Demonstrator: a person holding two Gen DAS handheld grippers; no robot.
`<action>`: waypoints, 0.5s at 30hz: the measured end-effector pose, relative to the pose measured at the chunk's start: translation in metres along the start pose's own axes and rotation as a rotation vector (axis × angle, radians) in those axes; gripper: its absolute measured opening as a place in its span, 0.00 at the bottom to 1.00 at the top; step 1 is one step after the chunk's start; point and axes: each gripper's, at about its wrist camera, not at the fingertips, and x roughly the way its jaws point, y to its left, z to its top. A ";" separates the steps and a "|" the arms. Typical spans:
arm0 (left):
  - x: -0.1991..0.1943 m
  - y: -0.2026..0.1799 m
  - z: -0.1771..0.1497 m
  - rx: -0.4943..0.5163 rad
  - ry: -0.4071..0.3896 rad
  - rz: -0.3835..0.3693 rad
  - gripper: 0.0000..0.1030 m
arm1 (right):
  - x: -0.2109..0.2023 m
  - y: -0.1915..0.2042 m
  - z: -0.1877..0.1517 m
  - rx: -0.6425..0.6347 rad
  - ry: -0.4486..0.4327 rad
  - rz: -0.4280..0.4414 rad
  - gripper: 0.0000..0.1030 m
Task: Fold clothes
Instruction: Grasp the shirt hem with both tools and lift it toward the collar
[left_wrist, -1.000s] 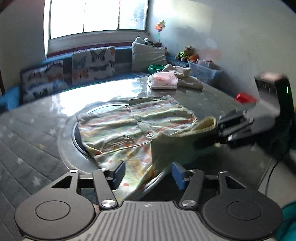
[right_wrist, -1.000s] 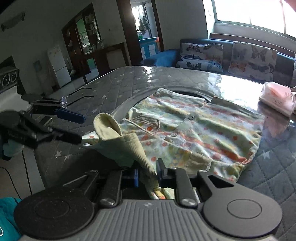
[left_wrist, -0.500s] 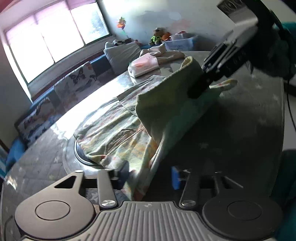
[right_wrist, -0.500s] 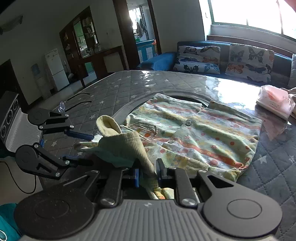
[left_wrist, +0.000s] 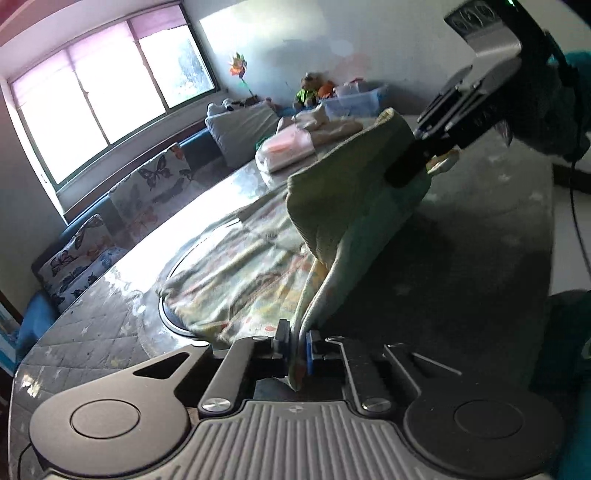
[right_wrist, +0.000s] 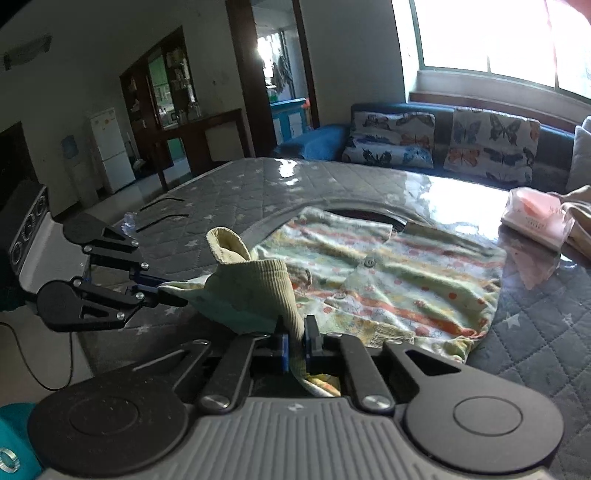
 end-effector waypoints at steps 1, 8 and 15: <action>-0.007 -0.001 0.000 -0.013 -0.007 -0.015 0.09 | -0.005 0.002 -0.002 -0.007 -0.002 0.005 0.06; -0.069 -0.020 -0.001 -0.074 -0.042 -0.128 0.09 | -0.054 0.030 -0.017 -0.034 0.043 0.090 0.06; -0.073 -0.012 0.007 -0.141 -0.065 -0.142 0.09 | -0.058 0.032 -0.001 -0.073 0.086 0.099 0.06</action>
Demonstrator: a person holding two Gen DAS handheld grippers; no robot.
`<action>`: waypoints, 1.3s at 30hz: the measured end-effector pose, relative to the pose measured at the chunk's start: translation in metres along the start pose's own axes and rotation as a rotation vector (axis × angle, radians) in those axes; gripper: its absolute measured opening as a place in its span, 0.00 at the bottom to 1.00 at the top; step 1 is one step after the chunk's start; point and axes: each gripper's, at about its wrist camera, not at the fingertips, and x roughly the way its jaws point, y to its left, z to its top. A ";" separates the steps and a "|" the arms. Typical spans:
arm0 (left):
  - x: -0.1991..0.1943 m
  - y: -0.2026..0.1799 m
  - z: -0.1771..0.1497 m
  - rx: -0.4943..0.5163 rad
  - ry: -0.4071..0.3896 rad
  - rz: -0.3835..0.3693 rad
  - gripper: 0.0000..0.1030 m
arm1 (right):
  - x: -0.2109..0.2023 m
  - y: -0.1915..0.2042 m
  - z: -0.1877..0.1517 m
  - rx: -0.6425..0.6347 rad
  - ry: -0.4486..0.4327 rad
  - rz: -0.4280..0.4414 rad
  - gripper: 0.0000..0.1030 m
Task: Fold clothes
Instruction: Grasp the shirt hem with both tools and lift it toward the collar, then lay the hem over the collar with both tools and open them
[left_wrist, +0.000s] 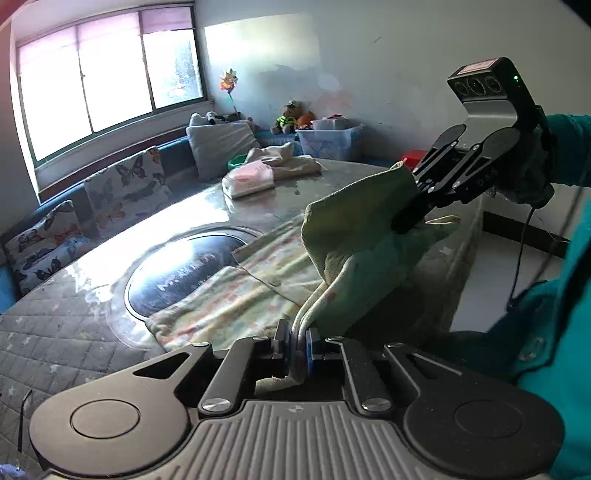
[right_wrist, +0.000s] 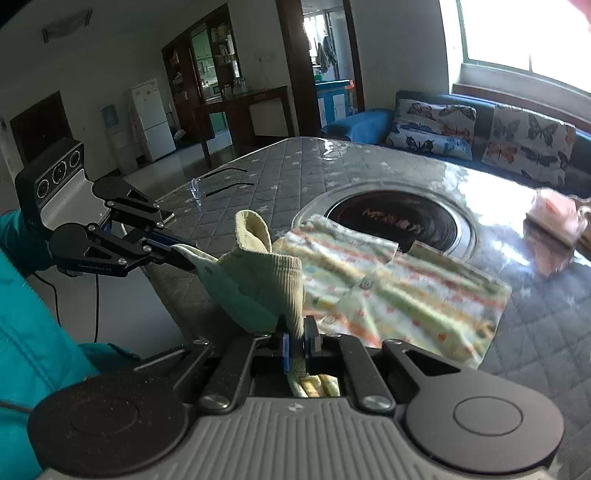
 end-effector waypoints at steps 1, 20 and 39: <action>0.004 0.006 0.003 -0.009 -0.005 0.006 0.09 | 0.003 -0.005 0.006 -0.001 -0.003 -0.003 0.06; 0.147 0.140 0.021 -0.240 0.129 0.138 0.09 | 0.153 -0.115 0.090 -0.007 0.039 -0.141 0.06; 0.171 0.154 0.017 -0.356 0.168 0.177 0.09 | 0.120 -0.135 0.009 0.232 -0.065 -0.396 0.46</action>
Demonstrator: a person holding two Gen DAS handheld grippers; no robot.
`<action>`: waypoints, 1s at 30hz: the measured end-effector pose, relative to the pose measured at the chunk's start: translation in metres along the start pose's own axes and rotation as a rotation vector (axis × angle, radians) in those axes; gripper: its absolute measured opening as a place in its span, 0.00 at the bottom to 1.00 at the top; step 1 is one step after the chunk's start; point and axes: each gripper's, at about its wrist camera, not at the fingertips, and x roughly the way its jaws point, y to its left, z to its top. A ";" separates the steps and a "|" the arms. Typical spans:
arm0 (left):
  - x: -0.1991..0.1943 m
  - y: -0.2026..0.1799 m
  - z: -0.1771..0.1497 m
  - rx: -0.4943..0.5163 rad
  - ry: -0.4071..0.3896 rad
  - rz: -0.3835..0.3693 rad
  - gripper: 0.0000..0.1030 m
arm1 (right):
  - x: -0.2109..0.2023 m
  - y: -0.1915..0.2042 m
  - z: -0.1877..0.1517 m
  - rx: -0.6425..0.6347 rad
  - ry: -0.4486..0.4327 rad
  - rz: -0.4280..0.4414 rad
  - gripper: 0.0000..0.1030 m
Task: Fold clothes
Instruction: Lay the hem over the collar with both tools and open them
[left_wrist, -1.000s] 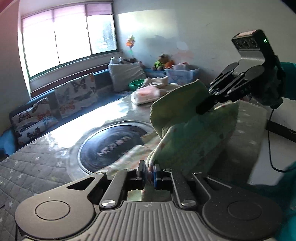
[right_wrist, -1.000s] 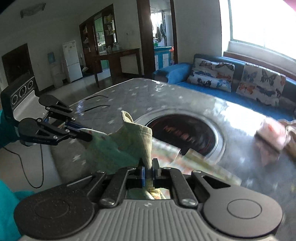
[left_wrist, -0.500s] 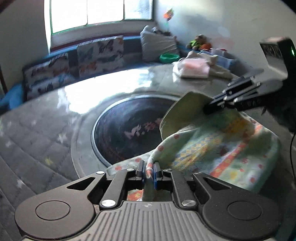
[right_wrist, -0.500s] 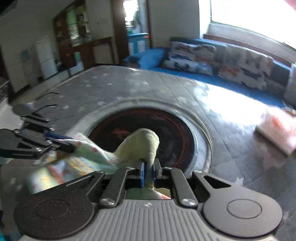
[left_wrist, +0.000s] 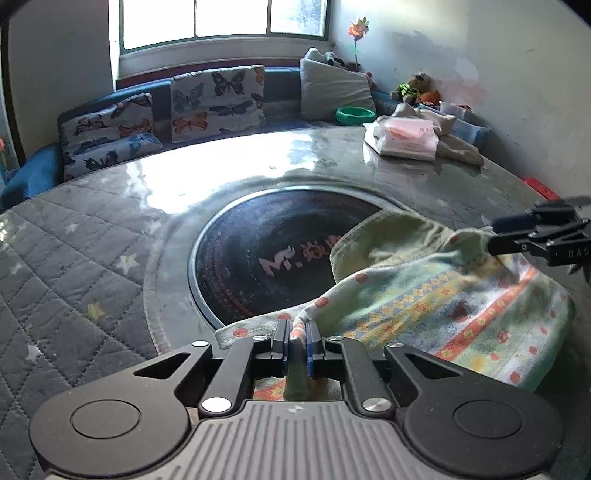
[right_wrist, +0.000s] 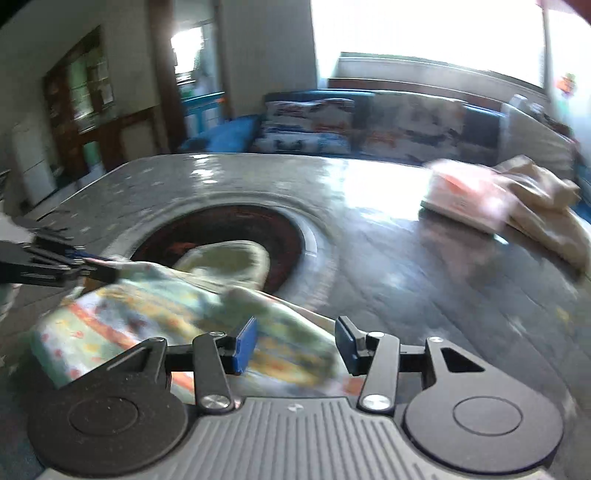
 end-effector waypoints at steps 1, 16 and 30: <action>0.000 0.000 0.000 0.000 -0.001 0.005 0.09 | 0.000 -0.005 -0.002 0.028 -0.001 -0.006 0.45; 0.001 -0.003 0.004 -0.024 0.005 0.033 0.09 | 0.006 -0.014 -0.016 0.125 0.002 -0.031 0.06; 0.016 0.005 0.006 -0.055 -0.006 0.112 0.19 | 0.021 -0.001 -0.005 0.013 -0.059 -0.151 0.14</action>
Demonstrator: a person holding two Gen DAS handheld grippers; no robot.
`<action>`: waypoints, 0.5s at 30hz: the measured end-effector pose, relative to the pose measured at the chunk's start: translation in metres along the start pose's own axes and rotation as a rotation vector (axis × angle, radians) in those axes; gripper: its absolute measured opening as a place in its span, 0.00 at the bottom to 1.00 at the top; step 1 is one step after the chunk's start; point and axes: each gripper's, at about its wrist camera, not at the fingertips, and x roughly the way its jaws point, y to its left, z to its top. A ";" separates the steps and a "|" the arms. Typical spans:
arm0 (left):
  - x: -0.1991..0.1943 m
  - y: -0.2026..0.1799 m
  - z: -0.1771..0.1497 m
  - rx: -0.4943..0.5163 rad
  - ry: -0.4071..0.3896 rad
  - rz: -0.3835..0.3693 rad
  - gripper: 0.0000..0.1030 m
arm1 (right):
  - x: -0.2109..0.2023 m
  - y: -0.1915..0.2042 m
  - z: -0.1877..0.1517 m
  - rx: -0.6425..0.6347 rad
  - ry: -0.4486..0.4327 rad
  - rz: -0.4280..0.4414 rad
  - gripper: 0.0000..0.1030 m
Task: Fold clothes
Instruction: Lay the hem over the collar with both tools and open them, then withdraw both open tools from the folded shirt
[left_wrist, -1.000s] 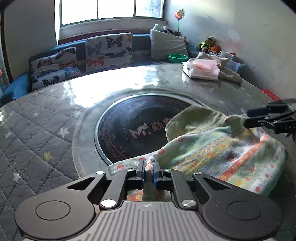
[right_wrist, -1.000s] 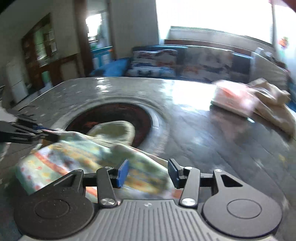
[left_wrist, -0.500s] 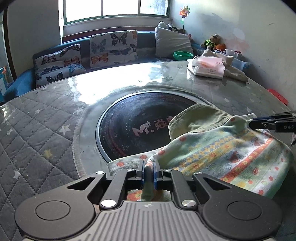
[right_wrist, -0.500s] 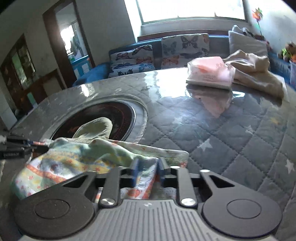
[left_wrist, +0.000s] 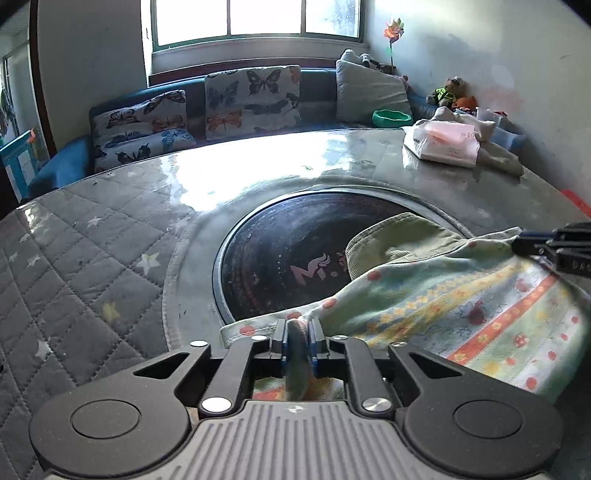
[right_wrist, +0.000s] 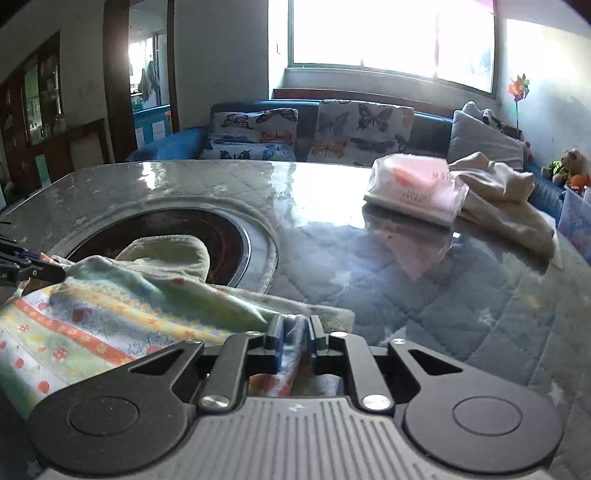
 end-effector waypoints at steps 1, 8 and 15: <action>-0.001 0.002 0.001 -0.003 -0.001 0.004 0.20 | -0.003 -0.001 0.003 0.003 -0.004 -0.003 0.14; -0.008 0.012 0.012 -0.038 -0.037 0.059 0.22 | -0.013 0.019 0.022 -0.015 -0.022 0.138 0.14; -0.019 -0.019 0.022 0.007 -0.055 -0.083 0.21 | 0.020 0.053 0.023 -0.076 0.042 0.202 0.14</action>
